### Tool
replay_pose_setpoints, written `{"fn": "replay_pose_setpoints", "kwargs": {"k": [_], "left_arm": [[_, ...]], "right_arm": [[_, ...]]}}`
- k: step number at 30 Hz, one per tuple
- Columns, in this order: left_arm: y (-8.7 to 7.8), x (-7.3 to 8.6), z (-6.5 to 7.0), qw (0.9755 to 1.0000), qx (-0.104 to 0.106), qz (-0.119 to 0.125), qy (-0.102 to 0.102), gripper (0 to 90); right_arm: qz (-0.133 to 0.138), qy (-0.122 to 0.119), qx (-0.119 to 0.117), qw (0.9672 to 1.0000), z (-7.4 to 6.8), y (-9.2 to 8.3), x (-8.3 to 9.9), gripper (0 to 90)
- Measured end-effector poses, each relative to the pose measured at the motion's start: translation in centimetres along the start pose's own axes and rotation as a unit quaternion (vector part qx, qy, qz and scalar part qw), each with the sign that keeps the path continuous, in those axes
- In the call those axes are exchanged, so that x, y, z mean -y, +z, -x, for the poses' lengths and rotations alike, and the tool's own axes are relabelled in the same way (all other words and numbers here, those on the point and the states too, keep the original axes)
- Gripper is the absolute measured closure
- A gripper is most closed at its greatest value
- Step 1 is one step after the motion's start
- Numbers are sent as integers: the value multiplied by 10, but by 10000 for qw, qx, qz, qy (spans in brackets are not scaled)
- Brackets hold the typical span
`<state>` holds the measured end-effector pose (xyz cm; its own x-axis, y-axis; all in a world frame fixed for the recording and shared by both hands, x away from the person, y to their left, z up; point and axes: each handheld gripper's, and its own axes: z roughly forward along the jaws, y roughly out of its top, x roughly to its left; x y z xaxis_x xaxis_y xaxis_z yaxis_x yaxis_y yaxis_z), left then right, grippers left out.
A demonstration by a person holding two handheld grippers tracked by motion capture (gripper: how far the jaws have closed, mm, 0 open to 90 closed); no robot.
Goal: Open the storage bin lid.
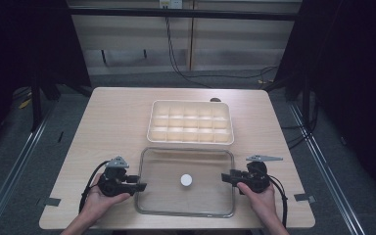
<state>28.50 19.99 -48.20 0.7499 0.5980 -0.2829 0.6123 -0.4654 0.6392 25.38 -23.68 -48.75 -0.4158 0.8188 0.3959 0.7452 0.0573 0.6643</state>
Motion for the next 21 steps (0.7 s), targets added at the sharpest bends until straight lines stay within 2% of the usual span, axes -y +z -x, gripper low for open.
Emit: {"fn": "replay_pose_setpoints", "kwargs": {"k": [5,10,14,21], "left_arm": [[2,0,-1,10000,-11,8,-36,534],[3,1,-3,9999,-14,-112,-35,528],[5,1,-4,9999,15,-138,-98,523],[8,1,-4,9997,86,-211,-111,500]], "right_arm": [[-22,2,47,10000,1,2,0,492],[-114,-72,241,9996,1,6,1,458],[-136,-58,241,9996,3,9,3,449],[-168,-237,487,9984,2,12,4,423]]}}
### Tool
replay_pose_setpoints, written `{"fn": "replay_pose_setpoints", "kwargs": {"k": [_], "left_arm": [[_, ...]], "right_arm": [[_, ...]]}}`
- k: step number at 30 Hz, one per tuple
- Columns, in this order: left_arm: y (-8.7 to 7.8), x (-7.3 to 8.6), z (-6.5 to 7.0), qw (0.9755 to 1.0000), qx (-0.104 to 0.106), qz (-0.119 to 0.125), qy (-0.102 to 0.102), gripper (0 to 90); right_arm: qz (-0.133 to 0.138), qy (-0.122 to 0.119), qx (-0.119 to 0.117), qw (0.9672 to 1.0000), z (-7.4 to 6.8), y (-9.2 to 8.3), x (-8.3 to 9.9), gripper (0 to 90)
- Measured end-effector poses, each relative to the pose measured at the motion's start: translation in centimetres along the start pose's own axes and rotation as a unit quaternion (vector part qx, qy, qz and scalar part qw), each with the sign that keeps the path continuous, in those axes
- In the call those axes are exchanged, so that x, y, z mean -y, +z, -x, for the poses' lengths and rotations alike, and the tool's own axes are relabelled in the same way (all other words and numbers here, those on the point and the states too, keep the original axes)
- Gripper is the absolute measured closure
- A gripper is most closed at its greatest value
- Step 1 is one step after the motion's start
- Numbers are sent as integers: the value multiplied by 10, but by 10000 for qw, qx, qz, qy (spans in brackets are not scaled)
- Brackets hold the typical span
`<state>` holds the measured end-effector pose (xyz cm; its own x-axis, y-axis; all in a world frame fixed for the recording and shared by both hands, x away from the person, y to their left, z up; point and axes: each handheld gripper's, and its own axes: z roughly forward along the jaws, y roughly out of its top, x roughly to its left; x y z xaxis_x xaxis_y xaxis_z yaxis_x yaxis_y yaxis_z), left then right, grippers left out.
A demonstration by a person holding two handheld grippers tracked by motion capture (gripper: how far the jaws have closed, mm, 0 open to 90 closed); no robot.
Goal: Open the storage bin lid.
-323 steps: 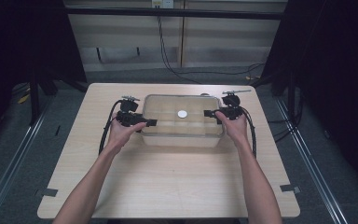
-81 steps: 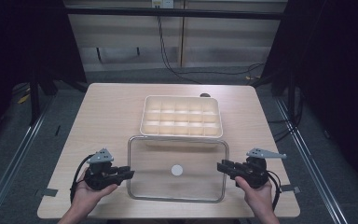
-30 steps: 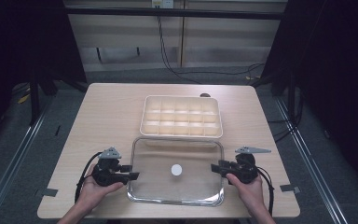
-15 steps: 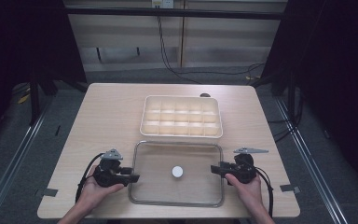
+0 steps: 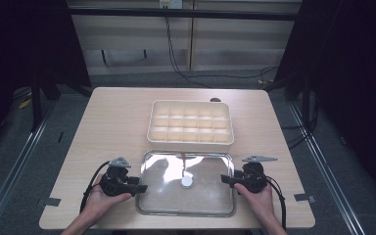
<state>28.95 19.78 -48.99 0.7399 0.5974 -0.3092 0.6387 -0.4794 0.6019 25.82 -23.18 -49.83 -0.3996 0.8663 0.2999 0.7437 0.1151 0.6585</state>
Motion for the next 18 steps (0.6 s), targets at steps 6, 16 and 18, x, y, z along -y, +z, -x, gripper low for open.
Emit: {"fn": "replay_pose_setpoints", "kwargs": {"k": [6,16,18], "left_arm": [[1,-1,0,10000,3,16,16,497],[2,-2,1,10000,18,76,23,389],[1,-3,0,9999,34,126,9,382]], "right_arm": [[35,-109,89,9999,2,1,0,425],[221,-160,103,9996,3,-3,-1,381],[420,-169,95,9989,4,-8,-2,379]]}}
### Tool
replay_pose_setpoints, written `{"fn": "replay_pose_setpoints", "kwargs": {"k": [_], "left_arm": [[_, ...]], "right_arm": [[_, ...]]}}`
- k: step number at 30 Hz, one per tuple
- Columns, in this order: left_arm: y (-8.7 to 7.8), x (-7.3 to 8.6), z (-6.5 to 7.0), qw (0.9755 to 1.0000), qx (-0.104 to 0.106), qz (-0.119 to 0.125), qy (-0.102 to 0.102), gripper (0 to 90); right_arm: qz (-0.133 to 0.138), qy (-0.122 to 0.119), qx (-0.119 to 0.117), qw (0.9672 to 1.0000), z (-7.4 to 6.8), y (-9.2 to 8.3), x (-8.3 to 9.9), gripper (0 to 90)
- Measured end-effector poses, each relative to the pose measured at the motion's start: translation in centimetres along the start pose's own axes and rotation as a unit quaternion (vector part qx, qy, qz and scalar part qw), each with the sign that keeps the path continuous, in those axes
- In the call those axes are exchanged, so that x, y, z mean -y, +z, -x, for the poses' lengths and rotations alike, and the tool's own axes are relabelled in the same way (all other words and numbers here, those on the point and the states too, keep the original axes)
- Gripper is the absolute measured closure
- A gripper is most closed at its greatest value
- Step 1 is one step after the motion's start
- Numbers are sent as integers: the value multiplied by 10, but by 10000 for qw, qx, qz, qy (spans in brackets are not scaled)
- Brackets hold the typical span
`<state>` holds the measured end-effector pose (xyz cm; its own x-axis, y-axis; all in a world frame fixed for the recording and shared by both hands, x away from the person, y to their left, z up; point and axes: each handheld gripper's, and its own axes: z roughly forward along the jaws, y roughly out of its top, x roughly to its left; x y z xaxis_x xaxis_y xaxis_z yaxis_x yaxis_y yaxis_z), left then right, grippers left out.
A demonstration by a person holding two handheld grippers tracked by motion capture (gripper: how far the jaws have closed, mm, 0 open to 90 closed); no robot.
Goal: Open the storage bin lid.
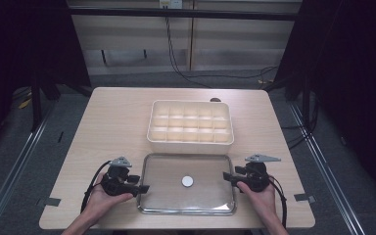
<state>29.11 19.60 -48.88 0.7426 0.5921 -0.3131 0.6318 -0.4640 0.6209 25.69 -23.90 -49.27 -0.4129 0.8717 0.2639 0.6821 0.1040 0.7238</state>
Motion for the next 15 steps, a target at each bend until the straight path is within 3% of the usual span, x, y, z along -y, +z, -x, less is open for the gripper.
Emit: {"fn": "replay_pose_setpoints", "kwargs": {"k": [6,15], "left_arm": [[-6,-2,2,9994,-230,192,163,361],[-20,-3,9,9973,-344,579,300,329]], "right_arm": [[240,-13,-149,9996,-1,-7,-1,370],[731,-223,-305,9966,-9,-25,-3,338]]}}
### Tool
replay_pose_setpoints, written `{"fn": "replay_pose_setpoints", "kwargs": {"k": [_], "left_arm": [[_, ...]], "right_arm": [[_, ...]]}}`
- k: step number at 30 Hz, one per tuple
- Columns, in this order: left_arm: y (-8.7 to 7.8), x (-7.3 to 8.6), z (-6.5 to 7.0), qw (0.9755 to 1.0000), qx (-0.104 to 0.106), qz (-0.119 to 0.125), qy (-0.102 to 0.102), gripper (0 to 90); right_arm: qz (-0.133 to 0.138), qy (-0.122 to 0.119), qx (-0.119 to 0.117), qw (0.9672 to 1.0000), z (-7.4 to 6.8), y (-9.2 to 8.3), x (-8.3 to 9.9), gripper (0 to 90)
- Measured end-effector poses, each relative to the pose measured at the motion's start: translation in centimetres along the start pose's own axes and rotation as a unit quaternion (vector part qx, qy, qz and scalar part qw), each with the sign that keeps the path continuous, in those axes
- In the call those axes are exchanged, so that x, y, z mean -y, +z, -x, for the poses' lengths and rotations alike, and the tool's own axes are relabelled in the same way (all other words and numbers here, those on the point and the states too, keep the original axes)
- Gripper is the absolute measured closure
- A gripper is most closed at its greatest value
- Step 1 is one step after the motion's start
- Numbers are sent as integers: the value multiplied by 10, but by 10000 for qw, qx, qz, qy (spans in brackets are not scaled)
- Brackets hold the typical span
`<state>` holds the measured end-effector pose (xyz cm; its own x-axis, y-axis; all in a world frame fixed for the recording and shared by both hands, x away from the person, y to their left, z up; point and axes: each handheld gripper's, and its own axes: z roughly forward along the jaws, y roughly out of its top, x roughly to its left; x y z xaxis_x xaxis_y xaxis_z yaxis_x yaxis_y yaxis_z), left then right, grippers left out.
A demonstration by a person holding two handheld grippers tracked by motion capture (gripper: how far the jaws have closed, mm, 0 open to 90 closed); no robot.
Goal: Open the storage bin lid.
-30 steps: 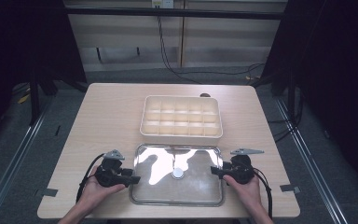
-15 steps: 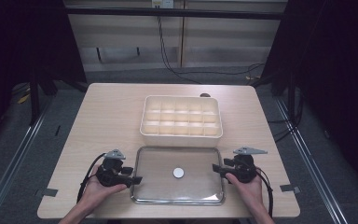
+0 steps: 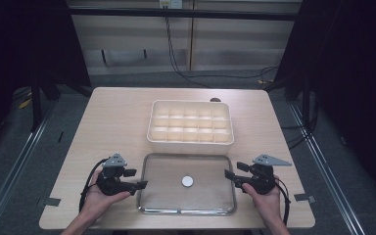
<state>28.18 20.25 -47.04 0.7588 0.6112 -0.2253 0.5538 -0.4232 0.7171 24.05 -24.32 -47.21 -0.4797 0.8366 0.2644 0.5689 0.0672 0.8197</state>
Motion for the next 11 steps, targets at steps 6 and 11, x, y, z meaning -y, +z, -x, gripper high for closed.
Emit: {"fn": "replay_pose_setpoints", "kwargs": {"k": [6,11], "left_arm": [[-18,3,2,9993,27,359,23,315],[-33,9,-9,9976,-220,638,-149,298]], "right_arm": [[351,-18,32,9994,-2,-20,-1,326],[487,-77,190,9986,0,-34,0,294]]}}
